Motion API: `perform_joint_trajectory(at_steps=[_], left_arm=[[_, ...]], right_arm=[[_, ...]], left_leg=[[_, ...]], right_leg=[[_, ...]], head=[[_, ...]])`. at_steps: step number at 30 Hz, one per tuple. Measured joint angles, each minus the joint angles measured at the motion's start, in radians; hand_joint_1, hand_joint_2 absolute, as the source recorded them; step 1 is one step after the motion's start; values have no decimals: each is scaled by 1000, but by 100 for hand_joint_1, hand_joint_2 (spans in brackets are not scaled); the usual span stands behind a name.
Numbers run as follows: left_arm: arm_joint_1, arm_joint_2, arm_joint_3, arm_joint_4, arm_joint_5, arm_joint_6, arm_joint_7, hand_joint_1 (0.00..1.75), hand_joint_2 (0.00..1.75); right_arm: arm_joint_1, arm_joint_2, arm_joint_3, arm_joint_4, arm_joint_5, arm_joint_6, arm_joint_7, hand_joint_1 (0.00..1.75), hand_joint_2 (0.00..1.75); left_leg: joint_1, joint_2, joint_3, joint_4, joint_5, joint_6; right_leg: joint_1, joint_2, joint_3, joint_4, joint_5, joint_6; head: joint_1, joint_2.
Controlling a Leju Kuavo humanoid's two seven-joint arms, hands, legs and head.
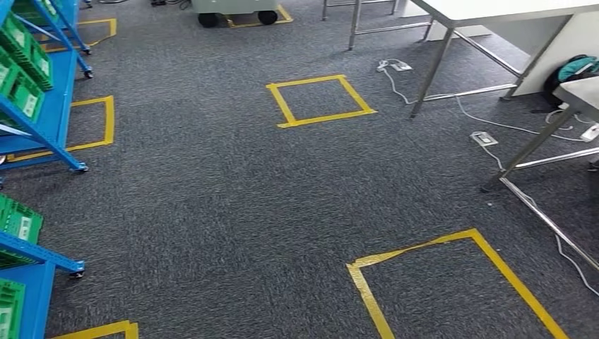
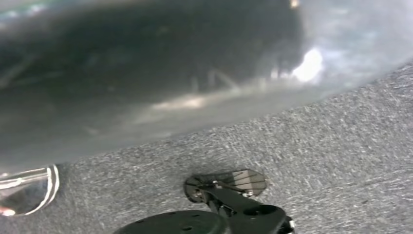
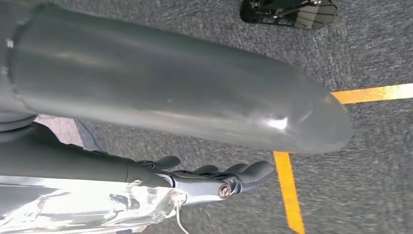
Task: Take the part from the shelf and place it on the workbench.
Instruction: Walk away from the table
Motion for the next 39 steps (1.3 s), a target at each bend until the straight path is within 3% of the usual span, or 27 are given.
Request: perform_joint_trajectory(at_steps=[1,3,4,6,7,8,9,10,12,14,15,16,17,19,20,22,23,24,26,28,30,32,33,35,36,37,39], left_arm=[[2,0,0,0,0,1,0,0,0],[4,0,2,0,0,2,0,0,0],[3,-1,2,0,0,2,0,0,0],[0,-1,2,0,0,3,0,0,0],[-1,-1,2,1,0,3,0,0,0],[-1,-1,2,1,0,4,0,0,0],[0,-1,2,1,0,4,0,0,0],[0,-1,2,1,0,5,0,0,0],[-1,-1,3,1,-2,5,0,0,0],[-3,0,3,2,-4,5,-1,0,0],[-3,0,3,2,-5,5,-2,0,0],[-2,0,3,2,-5,5,-3,0,0],[0,0,3,2,-6,5,-3,0,0],[-1,0,3,2,-7,5,-4,0,0],[-3,0,3,2,-7,5,-4,0,0],[-7,1,2,3,-9,6,-7,0,0],[-7,1,3,4,-10,6,-9,0,0],[-6,1,3,6,-11,6,-12,0,0],[-4,1,4,7,-13,6,-15,0,0],[-6,0,4,9,-14,6,-18,0,0],[-10,0,5,10,-16,6,-20,0,0],[-9,0,7,11,-17,6,-21,0,0],[-7,0,9,11,-17,6,-21,0,0],[-9,-1,14,12,-18,6,-22,0,0],[-12,-1,15,12,-17,6,-22,0,0],[-15,-1,17,13,-15,7,-22,0,0],[-17,-1,19,15,-14,8,-22,0,0]], right_arm=[[-2,0,0,0,0,0,0,0,0],[-4,0,1,0,0,-1,0,0,0],[-3,0,2,0,0,-2,0,0,0],[0,0,3,0,-1,-4,0,0,0],[1,0,3,0,-1,-4,1,0,0],[2,0,4,0,-1,-4,1,0,0],[1,0,4,0,-1,-4,1,0,0],[1,0,4,0,0,-4,1,0,0],[1,0,4,0,0,-4,0,0,0],[0,0,4,0,1,-4,-2,0,0],[0,0,4,0,1,-4,-2,0,0],[0,0,4,0,1,-4,-3,0,0],[-1,0,3,0,2,-4,-4,0,0],[0,0,3,0,2,-4,-5,0,0],[1,0,3,0,3,-4,-5,0,0],[2,0,2,0,5,-4,-7,0,0],[1,0,2,0,6,-4,-8,0,0],[0,0,2,0,8,-4,-9,0,0],[-1,0,1,0,10,-4,-12,0,0],[-3,0,0,1,12,-4,-16,0,0],[-5,0,0,2,13,-4,-20,0,0],[-10,0,0,3,14,-4,-23,0,0],[-14,0,0,3,14,-4,-25,0,0],[-17,0,-1,5,14,-4,-26,0,0],[-17,0,-1,6,14,-4,-27,0,0],[-16,0,-2,8,14,-4,-26,0,0],[-16,0,-2,11,14,-4,-26,0,0]], left_leg=[[-1,-11,-4,1,2,10],[0,-31,-9,-1,7,24],[1,-41,-12,-2,11,30],[0,-65,-18,-2,15,38],[-1,-78,-21,-2,16,40],[-2,-92,-23,-2,17,41],[-3,-106,-23,-2,17,41],[-2,-121,-22,-1,18,40],[-4,-150,-20,1,17,35],[-5,-173,-25,4,17,24],[-5,-185,-30,5,17,18],[-2,-196,-33,5,17,12],[0,-190,-37,10,15,6],[0,-146,-61,65,-14,-1],[-1,-116,-89,122,-41,-4],[-1,-90,-166,259,-95,-9],[-1,-87,-194,303,-102,-9],[-1,-85,-205,312,-87,-8],[-4,-69,-173,224,-9,0],[-16,-18,-125,110,40,14],[-27,8,-106,59,31,28],[-24,-18,-94,45,18,41],[-21,-31,-82,40,13,47],[-14,-54,-51,35,4,58],[-12,-67,-38,35,-3,61],[-10,-84,-26,34,-10,63],[-6,-119,1,33,-31,62]], right_leg=[[-1,-8,4,-1,-1,4],[-6,22,-3,25,-23,14],[-8,51,-22,69,-51,18],[-9,105,-88,210,-120,20],[-9,114,-120,275,-142,20],[-9,117,-140,310,-145,19],[-9,119,-138,299,-124,17],[-10,125,-119,250,-88,15],[-15,163,-55,104,-18,12],[-19,197,-21,24,-5,11],[-18,198,-19,14,-12,8],[-17,188,-18,13,-14,4],[-17,176,-15,12,-15,-2],[-17,151,-5,7,-15,-14],[-16,136,-2,5,-18,-19],[-13,107,7,5,-30,-22],[-13,93,14,5,-37,-22],[-12,79,23,5,-46,-21],[-12,53,48,4,-65,-18],[-9,30,71,2,-88,-10],[-4,9,93,-7,-102,3],[-5,2,108,0,-96,17],[-6,21,99,34,-87,22],[-10,79,22,164,-86,27],[-11,104,-29,235,-106,28],[-12,115,-80,288,-145,31],[-14,119,-155,317,-229,37]], head=[[2,0],[4,0],[5,0],[9,0],[9,0],[10,0],[10,0],[10,0],[10,0],[10,0],[11,0],[11,0],[12,0],[7,0],[5,0],[3,0],[3,0],[3,0],[3,0],[3,0],[4,0],[6,0],[7,0],[11,0],[13,0],[15,0],[19,0]])
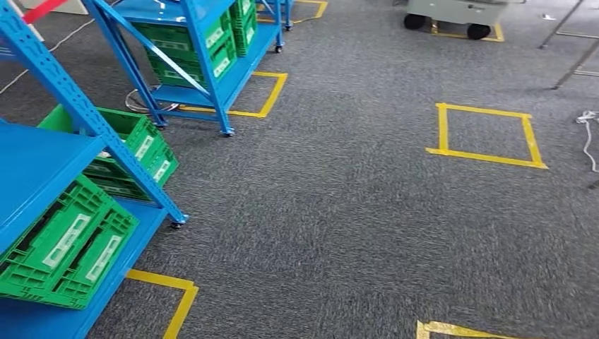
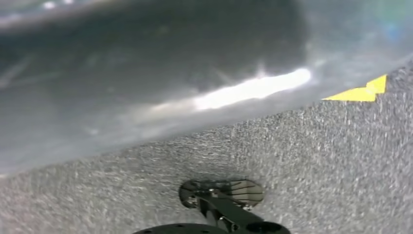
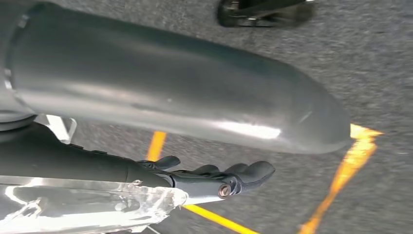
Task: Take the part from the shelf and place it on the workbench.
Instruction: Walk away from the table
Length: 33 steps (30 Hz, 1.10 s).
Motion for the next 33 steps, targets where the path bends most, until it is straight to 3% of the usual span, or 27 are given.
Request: perform_joint_trajectory(at_steps=[1,2,4,5,6,8,10,12,14,15,16,17,19,21,23,24,26,28,29,30,31,33], left_arm=[[0,0,1,1,0,0,-1,0,0],[0,0,2,2,0,0,-2,0,0],[-1,0,3,4,0,0,-6,0,0],[-2,0,4,5,-1,-1,-9,0,0],[-2,0,5,6,-1,-2,-11,0,0],[-1,0,6,7,-1,-4,-13,0,0],[-1,1,6,9,-1,-5,-13,0,0],[-5,2,6,10,-1,-6,-13,0,0],[-7,2,6,11,-2,-6,-13,0,0],[-6,2,6,11,-2,-6,-13,0,0],[-5,3,7,12,-2,-6,-13,0,0],[-5,3,7,12,-2,-6,-13,0,0],[-6,3,7,12,-2,-6,-13,0,0],[-7,3,6,12,-2,-5,-13,0,0],[-5,2,6,12,-3,-3,-13,0,0],[-3,2,7,12,-3,-1,-14,0,0],[-3,1,8,12,-5,1,-14,0,0],[-5,0,6,12,-8,1,-15,0,0],[-4,0,6,12,-9,1,-15,0,0],[-3,0,6,12,-11,2,-15,0,0],[-1,0,6,12,-12,2,-15,0,0],[0,0,5,12,-13,2,-16,0,0]], right_arm=[[-1,0,0,1,0,0,-1,0,0],[-1,0,0,3,0,0,-1,0,0],[0,0,-1,7,0,0,-3,0,0],[-1,0,-2,10,0,1,-4,0,0],[-1,0,-3,12,-1,1,-5,0,0],[-5,0,-5,13,0,0,-5,0,0],[-7,0,-7,13,0,-1,-7,0,0],[-7,0,-7,14,-1,-1,-8,0,0],[-8,0,-7,15,-1,-1,-8,0,0],[-9,0,-8,15,-1,-1,-8,0,0],[-9,0,-8,16,-1,-1,-8,0,0],[-10,0,-8,16,-1,-1,-8,0,0],[-11,0,-8,17,-1,-1,-8,0,0],[-11,0,-9,17,-1,-1,-8,0,0],[-11,0,-9,17,-1,-1,-8,0,0],[-13,0,-8,17,-1,-1,-8,0,0],[-13,0,-8,17,-1,-1,-8,0,0],[-11,0,-8,18,-1,0,-8,0,0],[-9,0,-8,18,-1,0,-7,0,0],[-8,0,-8,18,-1,1,-6,0,0],[-8,0,-7,18,-1,2,-6,0,0],[-8,0,-7,18,0,2,-5,0,0]], left_leg=[[2,-17,17,0,-12,-3],[5,-34,34,0,-26,-6],[8,-63,60,3,-52,-17],[9,-76,66,4,-65,-23],[11,-87,68,6,-72,-31],[13,-93,68,9,-72,-46],[11,-45,45,49,-70,-56],[7,14,-16,148,-109,-64],[7,30,-86,245,-163,-70],[8,32,-106,261,-166,-72],[9,34,-110,247,-147,-73],[10,41,-98,202,-110,-73],[9,80,-55,80,-36,-71],[6,113,-34,14,-15,-64],[4,102,-36,10,-8,-51],[5,90,-35,9,3,-44],[9,67,-34,6,11,-32],[10,43,-37,6,14,-26],[9,30,-38,6,14,-25],[8,16,-38,6,14,-24],[7,2,-37,7,14,-24],[8,-28,-34,7,14,-25]], right_leg=[[-2,2,-21,-21,-9,4],[-5,10,-32,-62,24,8],[-14,47,-42,-164,172,12],[-15,62,-41,-198,239,8],[-15,70,-40,-216,283,0],[-10,55,-30,-224,305,-21],[-10,34,-19,-236,307,-35],[-10,10,-7,-246,301,-46],[-9,-17,0,-248,292,-53],[-8,-29,4,-248,288,-54],[-8,-41,8,-248,284,-55],[-9,-52,14,-248,280,-53],[-7,-72,24,-246,274,-47],[-4,-91,31,-245,268,-35],[-3,-112,41,-247,263,-22],[-5,-107,43,-243,256,-15],[-9,-61,27,-193,217,-6],[-9,-12,-25,-71,150,-2],[-7,-4,-52,-11,125,-3],[-5,-2,-67,22,118,-5],[-3,0,-65,18,129,-8],[-3,20,-11,-92,193,-16]], head=[[1,0],[2,0],[10,0],[14,0],[17,0],[16,0],[15,0],[13,0],[12,0],[12,0],[12,0],[12,0],[11,0],[12,0],[12,0],[12,0],[15,0],[19,0],[20,0],[20,0],[19,0],[19,0]])
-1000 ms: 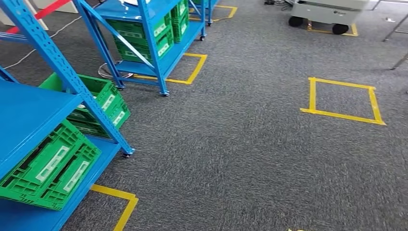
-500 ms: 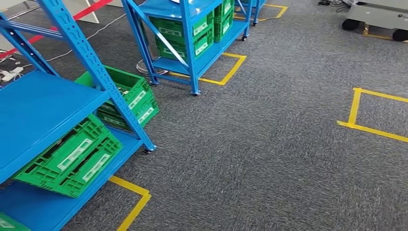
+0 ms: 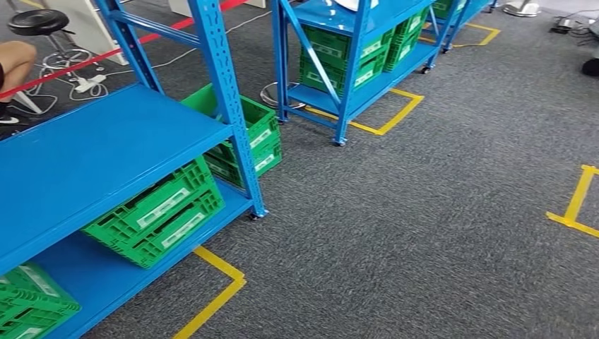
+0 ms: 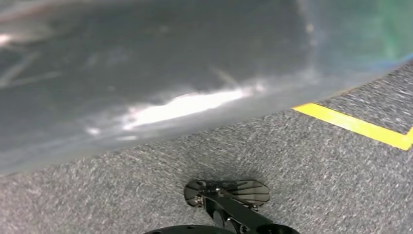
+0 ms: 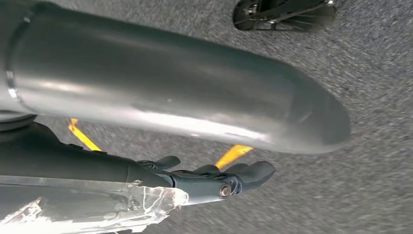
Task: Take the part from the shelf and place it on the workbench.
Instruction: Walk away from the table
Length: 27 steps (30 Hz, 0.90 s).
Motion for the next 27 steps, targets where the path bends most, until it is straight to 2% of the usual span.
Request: perform_joint_trajectory(at_steps=[2,3,4,5,6,8,9,10,11,12,13,14,15,17,18,19,21,22,23,25,26,27], left_arm=[[-1,0,-1,0,-2,1,0,0,0],[0,0,-2,0,-3,1,-1,0,0],[1,0,-2,0,-4,2,-1,0,0],[2,0,-3,0,-6,2,-1,0,0],[4,0,-3,0,-6,3,-2,0,0],[5,0,-4,0,-7,5,-2,0,0],[3,1,-5,0,-7,5,-2,0,0],[2,1,-6,0,-7,5,-2,0,0],[1,1,-7,0,-7,4,-2,0,0],[2,1,-8,0,-7,4,-2,0,0],[4,2,-8,0,-7,4,-2,0,0],[5,2,-8,0,-7,4,-2,0,0],[6,2,-8,0,-7,4,-2,0,0],[4,2,-8,0,-7,4,-2,0,0],[3,1,-9,0,-7,4,-2,0,0],[2,1,-9,0,-7,4,-2,0,0],[7,1,-10,0,-7,4,-2,0,0],[10,1,-10,0,-7,4,-2,0,0],[12,0,-9,0,-7,4,-2,0,0],[10,0,-10,0,-7,4,-2,0,0],[9,0,-10,0,-7,3,-2,0,0],[9,0,-10,0,-7,3,-2,0,0]], right_arm=[[0,0,0,0,0,0,0,0,0],[0,0,0,0,1,0,0,0,0],[0,0,-1,0,2,0,0,0,0],[-1,0,-1,0,3,0,0,0,0],[-1,0,-1,0,4,0,0,0,0],[-1,0,-1,0,6,0,-1,0,0],[0,0,-1,0,7,0,-1,0,0],[1,0,-2,0,7,0,-2,0,0],[2,0,-2,0,8,0,-2,0,0],[3,0,-2,0,8,0,-2,0,0],[3,0,-2,0,8,0,-2,0,0],[2,0,-2,1,8,0,-2,0,0],[2,0,-2,1,8,0,-2,0,0],[2,0,-2,1,8,1,-2,0,0],[2,0,-2,1,9,1,-3,0,0],[1,0,-2,1,9,2,-3,0,0],[-2,0,-2,0,11,3,-5,0,0],[-4,0,-2,0,13,3,-7,0,0],[-5,0,-1,0,14,4,-8,0,0],[-3,0,-1,0,16,4,-10,0,0],[-1,0,-1,0,17,4,-10,0,0],[0,0,-1,0,17,5,-10,0,0]], left_leg=[[0,-26,0,2,-1,-7],[2,-38,-2,1,-1,-13],[4,-48,-6,0,1,-20],[7,-60,-8,-3,4,-28],[9,-55,-10,-4,4,-34],[7,-8,-27,30,-21,-44],[5,25,-50,77,-49,-47],[4,47,-83,141,-82,-51],[4,56,-117,208,-109,-54],[4,60,-140,254,-121,-56],[5,62,-147,269,-113,-57],[5,66,-132,242,-87,-58],[5,77,-100,182,-52,-58],[2,124,-27,49,-1,-52],[0,139,-6,8,9,-47],[-2,144,2,-11,10,-40],[-3,122,1,-18,13,-27],[-1,112,2,-21,16,-21],[2,101,2,-23,19,-15],[5,79,1,-25,23,-7],[5,65,-1,-25,23,-6],[5,51,-2,-25,23,-5]], right_leg=[[-2,47,61,-122,38,-8],[-2,63,78,-152,41,-11],[-1,66,84,-160,37,-14],[1,56,88,-164,38,-18],[1,44,92,-169,41,-24],[0,16,97,-181,46,-36],[0,0,99,-184,47,-40],[0,-16,99,-185,46,-43],[1,-32,99,-186,44,-45],[1,-49,97,-186,42,-47],[1,-64,97,-186,40,-47],[1,-78,97,-186,38,-47],[1,-91,100,-186,35,-45],[5,-114,110,-184,26,-37],[8,-124,115,-184,23,-31],[10,-134,120,-184,20,-25],[9,-148,132,-187,18,-14],[7,-134,134,-182,11,-8],[5,-107,127,-158,-6,-3],[2,-42,73,-42,-68,5],[1,-27,37,32,-99,7],[1,-22,8,87,-116,8]], head=[[0,0],[-1,0],[-1,0],[-1,0],[-1,0],[-7,0],[-10,0],[-13,0],[-14,0],[-14,0],[-14,0],[-14,0],[-14,0],[-16,0],[-14,0],[-14,0],[-12,0],[-11,0],[-9,0],[-5,0],[-5,0],[-4,0]])
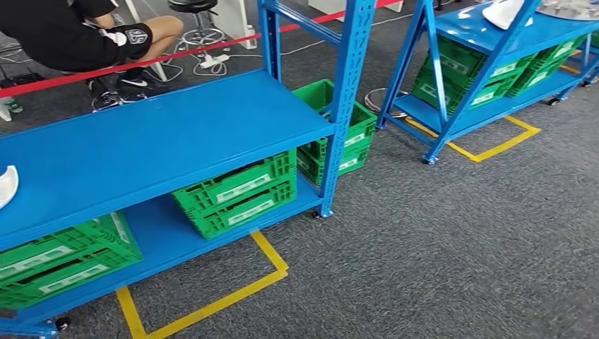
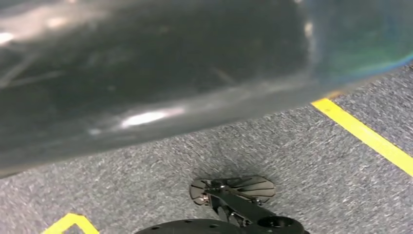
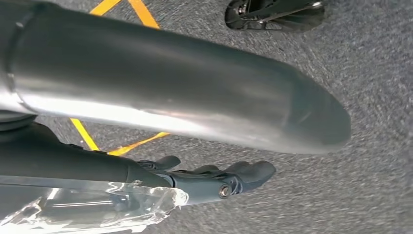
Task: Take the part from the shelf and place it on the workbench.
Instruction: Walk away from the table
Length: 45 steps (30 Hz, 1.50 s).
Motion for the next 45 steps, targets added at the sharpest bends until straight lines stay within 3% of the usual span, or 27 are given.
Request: perform_joint_trajectory(at_steps=[1,2,3,5,7,9,11,13,14,16,18,20,22,24,25,27,29,30,31,32,34,36,38,40,42,44,45], left_arm=[[0,0,0,0,0,0,0,0,0],[0,0,0,0,0,-1,0,0,0],[0,0,0,0,0,-1,0,0,0],[-1,0,0,0,0,-1,0,0,0],[-2,0,0,0,1,0,0,0,0],[0,1,-1,0,1,2,0,0,0],[1,1,0,0,1,3,0,0,0],[-3,1,0,0,0,4,-1,0,0],[-6,2,-1,0,0,4,-1,0,0],[-7,2,-2,0,0,4,-2,0,0],[-6,2,-1,0,0,4,-2,0,0],[-7,2,-1,0,0,4,-3,0,0],[-10,2,-1,0,0,4,-6,0,0],[-8,1,1,0,0,3,-8,0,0],[-6,1,2,0,0,3,-8,0,0],[-5,0,4,0,0,3,-9,0,0],[-8,0,4,0,0,3,-10,0,0],[-9,0,4,0,1,2,-10,0,0],[-9,0,4,0,1,2,-10,0,0],[-9,0,4,0,1,1,-10,0,0],[-9,0,4,0,2,-1,-10,0,0],[-10,0,4,0,4,-1,-10,0,0],[-10,1,4,0,6,-2,-11,0,0],[-8,1,5,1,8,-2,-11,0,0],[-8,1,6,1,8,-1,-11,0,0],[-11,2,5,2,9,-1,-11,0,0],[-13,2,5,2,10,-1,-11,0,0]], right_arm=[[1,0,0,0,0,0,0,0,0],[1,0,0,0,0,0,0,0,0],[1,0,0,0,0,0,0,0,0],[0,0,0,0,1,0,0,0,0],[0,0,0,1,2,0,-1,0,0],[-2,0,-2,1,5,0,-3,0,0],[-5,0,-4,1,9,-1,-5,0,0],[-5,0,-5,2,12,-2,-7,0,0],[-4,0,-6,2,12,-2,-8,0,0],[-4,0,-8,3,14,-2,-8,0,0],[-7,0,-9,3,16,-2,-8,0,0],[-9,0,-9,3,18,-2,-9,0,0],[-11,0,-11,4,19,-2,-11,0,0],[-15,0,-13,4,20,-2,-13,0,0],[-17,0,-13,4,20,-2,-14,0,0],[-18,0,-14,4,20,-2,-16,0,0],[-15,0,-16,5,21,-2,-18,0,0],[-14,0,-17,6,21,-1,-18,0,0],[-13,0,-17,7,21,0,-18,0,0],[-13,0,-18,8,22,0,-18,0,0],[-13,0,-19,9,22,1,-20,0,0],[-13,0,-19,11,22,1,-21,0,0],[-13,0,-20,13,22,1,-23,0,0],[-14,0,-22,14,22,0,-27,0,0],[-15,0,-23,14,22,0,-33,0,0],[-13,1,-23,14,20,1,-41,0,0],[-12,1,-23,14,19,1,-44,0,0]], left_leg=[[0,-14,0,0,0,0],[1,-29,2,0,0,-1],[3,-45,4,1,-1,-3],[6,-75,4,5,-3,-14],[6,-100,-3,8,-1,-29],[10,-122,-10,4,6,-43],[9,-88,-24,25,-9,-52],[4,-21,-72,121,-64,-56],[3,-1,-106,189,-95,-57],[3,10,-150,279,-120,-56],[0,19,-123,232,-76,-50],[-6,55,-50,99,-20,-41],[-13,79,-11,22,-3,-32],[-15,65,-10,12,-3,-23],[-13,55,-9,8,0,-18],[-6,34,-6,1,5,-9],[-3,12,-6,0,6,-3],[-3,-1,-7,0,6,-1],[-3,-15,-6,0,6,-1],[-2,-29,-5,1,5,-1],[0,-59,0,2,4,-5],[0,-88,0,7,1,-15],[1,-113,-6,7,4,-29],[6,-128,-11,3,9,-41],[2,-84,-32,38,-14,-50],[-2,-17,-90,150,-74,-54],[-2,-1,-126,219,-102,-56]], right_leg=[[0,2,-14,22,3,0],[-2,3,-8,1,28,1],[-4,11,15,-54,65,2],[-13,61,76,-194,126,5],[-18,97,103,-260,138,0],[-15,80,108,-264,137,-16],[-14,53,113,-267,142,-33],[-11,21,113,-269,144,-43],[-8,4,113,-269,143,-46],[-3,-30,109,-269,140,-51],[0,-60,110,-269,134,-53],[4,-84,117,-268,126,-48],[8,-103,126,-269,119,-38],[9,-120,138,-276,117,-27],[8,-114,144,-276,115,-21],[6,-64,134,-235,83,-10],[3,-11,75,-113,19,-4],[3,-3,40,-48,-7,-3],[2,0,15,-6,-15,-2],[2,2,7,-2,-1,-2],[-3,18,44,-103,75,-1],[-11,71,94,-223,128,0],[-12,97,112,-263,131,-9],[-9,72,118,-266,135,-26],[-10,43,124,-274,142,-41],[-7,10,125,-278,144,-50],[-5,-7,124,-279,143,-53]], head=[[0,0],[0,0],[0,0],[1,0],[2,0],[2,0],[-1,0],[-9,0],[-13,0],[-13,0],[-13,0],[-13,0],[-11,0],[-9,0],[-9,0],[-4,0],[2,0],[3,0],[3,0],[3,0],[3,0],[3,0],[2,0],[2,0],[-5,0],[-14,0],[-15,0]])
